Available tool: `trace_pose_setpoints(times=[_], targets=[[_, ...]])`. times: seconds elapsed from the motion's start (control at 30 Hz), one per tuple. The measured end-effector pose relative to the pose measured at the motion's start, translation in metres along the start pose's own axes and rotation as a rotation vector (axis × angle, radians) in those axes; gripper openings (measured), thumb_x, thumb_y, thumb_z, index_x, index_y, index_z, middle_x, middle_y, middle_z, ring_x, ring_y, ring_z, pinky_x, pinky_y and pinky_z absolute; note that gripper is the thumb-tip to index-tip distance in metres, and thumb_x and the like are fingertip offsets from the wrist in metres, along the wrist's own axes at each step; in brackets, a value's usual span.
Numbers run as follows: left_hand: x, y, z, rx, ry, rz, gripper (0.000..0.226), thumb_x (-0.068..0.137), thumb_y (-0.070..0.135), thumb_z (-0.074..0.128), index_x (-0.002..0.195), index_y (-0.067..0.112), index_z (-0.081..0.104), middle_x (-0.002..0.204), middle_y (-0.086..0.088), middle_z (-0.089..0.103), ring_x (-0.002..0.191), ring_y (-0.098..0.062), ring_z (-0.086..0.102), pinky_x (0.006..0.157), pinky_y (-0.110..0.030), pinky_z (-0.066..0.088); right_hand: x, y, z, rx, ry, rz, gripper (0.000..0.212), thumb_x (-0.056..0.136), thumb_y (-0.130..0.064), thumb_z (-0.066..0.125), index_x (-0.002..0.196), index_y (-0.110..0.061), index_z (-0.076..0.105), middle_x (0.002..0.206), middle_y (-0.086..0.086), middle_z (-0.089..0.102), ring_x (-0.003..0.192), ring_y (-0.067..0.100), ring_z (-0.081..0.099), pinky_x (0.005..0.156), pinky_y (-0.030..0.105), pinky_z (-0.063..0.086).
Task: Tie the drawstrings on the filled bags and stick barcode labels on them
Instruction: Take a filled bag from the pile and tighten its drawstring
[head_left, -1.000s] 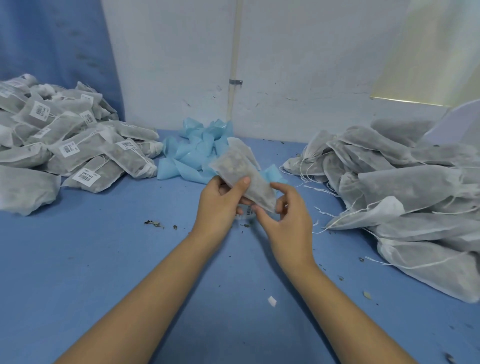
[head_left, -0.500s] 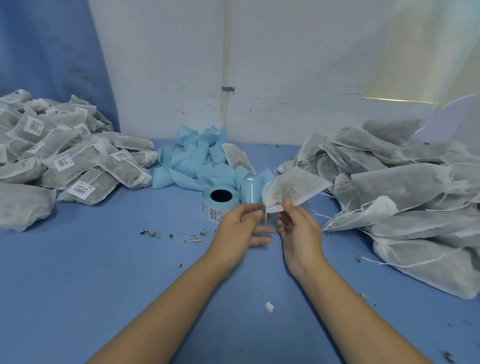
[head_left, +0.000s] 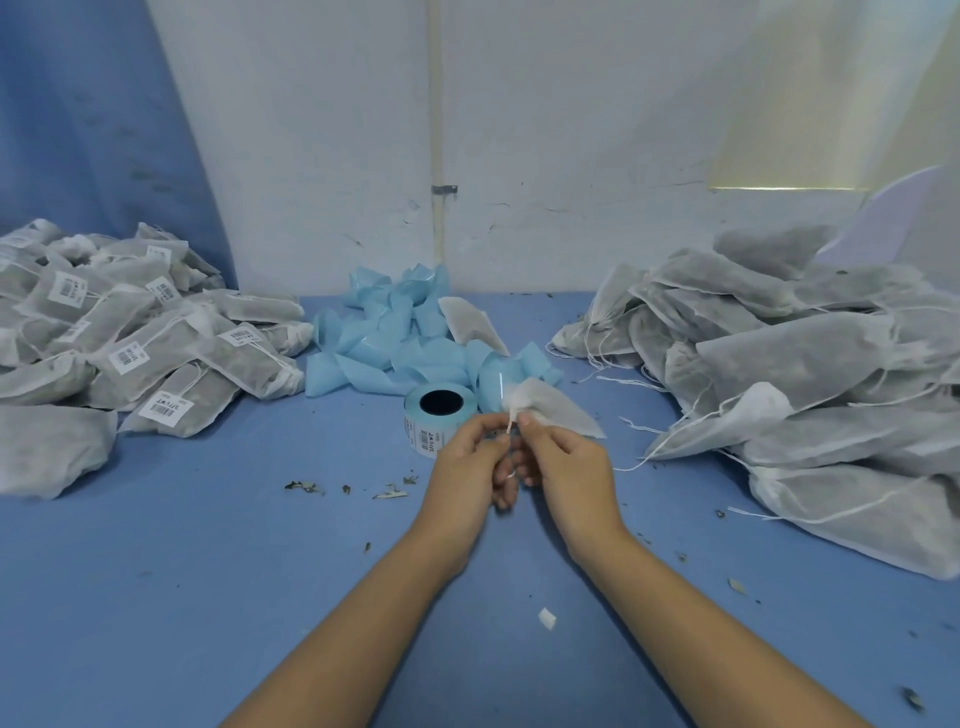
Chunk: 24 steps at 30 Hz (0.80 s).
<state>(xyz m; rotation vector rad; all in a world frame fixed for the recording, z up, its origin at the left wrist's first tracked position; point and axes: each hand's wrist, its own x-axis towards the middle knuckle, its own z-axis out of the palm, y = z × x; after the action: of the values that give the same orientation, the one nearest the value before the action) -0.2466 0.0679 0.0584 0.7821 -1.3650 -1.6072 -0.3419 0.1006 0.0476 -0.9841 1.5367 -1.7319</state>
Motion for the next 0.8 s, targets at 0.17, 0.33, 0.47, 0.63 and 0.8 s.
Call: trace_pose_setpoints(times=[0.17,0.33,0.47,0.63,0.8], targets=[[-0.003,-0.001,0.001,0.059,-0.070,0.000,0.028,0.096,-0.002,0.038,0.104,0.018,0.056,0.045,0.002,0.038,0.039,-0.013,0.039,0.042,-0.023,0.032,0.000,-0.002,-0.008,0.110,-0.070,0.005,0.011,0.088,-0.009,0.064,0.087,0.000,0.070,0.070,0.013,0.066,0.069,0.026,0.060,0.075,0.038,0.050],[-0.002,0.002,0.002,0.129,-0.076,-0.062,0.037,0.091,-0.005,0.037,0.108,0.021,0.057,0.043,0.005,0.032,0.038,-0.011,0.032,0.039,-0.021,0.029,0.001,-0.004,-0.011,0.244,-0.024,0.078,0.016,0.084,-0.003,0.063,0.071,-0.008,0.070,0.069,0.004,0.064,0.071,0.015,0.058,0.069,0.021,0.048],[0.002,0.006,0.003,0.089,-0.115,-0.129,0.044,0.088,-0.007,0.036,0.118,0.019,0.055,0.045,0.003,0.030,0.038,-0.012,0.031,0.043,-0.023,0.026,0.001,-0.007,-0.013,0.363,-0.015,0.103,0.020,0.086,0.002,0.056,0.074,-0.005,0.070,0.070,0.006,0.068,0.068,0.014,0.061,0.068,0.019,0.051],[-0.004,-0.002,0.006,0.241,-0.116,-0.010,0.029,0.094,0.000,0.042,0.116,0.014,0.056,0.045,0.006,0.043,0.040,-0.012,0.045,0.044,-0.022,0.039,0.003,-0.010,-0.018,0.492,-0.045,0.140,0.016,0.090,0.002,0.050,0.081,-0.003,0.062,0.074,0.005,0.070,0.073,0.014,0.067,0.070,0.018,0.053],[-0.002,-0.011,-0.011,0.787,0.014,0.306,0.014,0.098,0.023,0.047,0.105,0.019,0.059,0.068,0.011,0.056,0.066,-0.002,0.054,0.065,-0.019,0.043,0.005,-0.014,-0.024,0.415,-0.087,0.151,0.015,0.094,-0.008,0.050,0.084,-0.010,0.061,0.069,0.003,0.066,0.071,0.012,0.062,0.073,0.019,0.048]])
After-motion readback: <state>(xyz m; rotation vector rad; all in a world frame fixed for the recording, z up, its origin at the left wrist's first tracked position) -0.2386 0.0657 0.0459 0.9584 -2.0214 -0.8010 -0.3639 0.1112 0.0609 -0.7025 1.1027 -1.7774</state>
